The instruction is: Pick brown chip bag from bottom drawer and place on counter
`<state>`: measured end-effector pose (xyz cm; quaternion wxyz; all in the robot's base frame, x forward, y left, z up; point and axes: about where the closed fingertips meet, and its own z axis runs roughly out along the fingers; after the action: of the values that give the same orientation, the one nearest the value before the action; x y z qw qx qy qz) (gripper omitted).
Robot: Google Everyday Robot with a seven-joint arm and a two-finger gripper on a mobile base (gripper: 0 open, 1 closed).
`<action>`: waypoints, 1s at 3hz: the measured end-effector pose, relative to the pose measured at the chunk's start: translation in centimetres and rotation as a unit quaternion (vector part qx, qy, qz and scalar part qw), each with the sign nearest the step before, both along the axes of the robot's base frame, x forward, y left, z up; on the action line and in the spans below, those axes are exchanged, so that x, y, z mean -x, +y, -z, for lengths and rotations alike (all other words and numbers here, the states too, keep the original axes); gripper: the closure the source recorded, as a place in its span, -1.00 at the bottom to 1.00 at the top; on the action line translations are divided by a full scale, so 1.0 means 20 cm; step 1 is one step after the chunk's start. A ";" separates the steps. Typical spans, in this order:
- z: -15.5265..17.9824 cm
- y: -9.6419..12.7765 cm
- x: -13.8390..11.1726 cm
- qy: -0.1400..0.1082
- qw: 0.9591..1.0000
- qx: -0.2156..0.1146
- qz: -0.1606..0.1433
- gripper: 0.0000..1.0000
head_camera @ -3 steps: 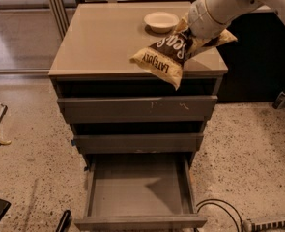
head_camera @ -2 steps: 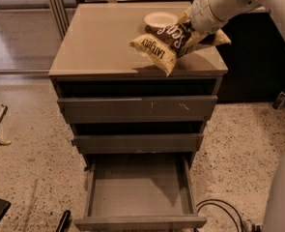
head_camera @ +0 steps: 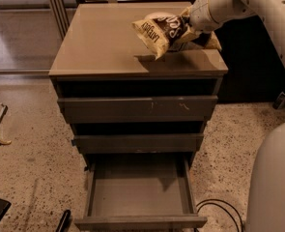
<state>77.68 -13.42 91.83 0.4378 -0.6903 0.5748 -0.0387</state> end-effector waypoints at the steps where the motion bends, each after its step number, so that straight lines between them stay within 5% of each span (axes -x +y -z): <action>1: 0.02 0.04 -0.04 0.011 1.000 0.003 0.026 0.16; 3: 0.16 0.09 -0.07 0.040 0.998 0.013 0.050 -0.77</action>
Offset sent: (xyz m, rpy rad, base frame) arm 0.0139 0.0139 -0.0276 -0.0553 0.0897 -0.1344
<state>79.03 -11.64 88.55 0.4026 -0.6677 0.6249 -0.0403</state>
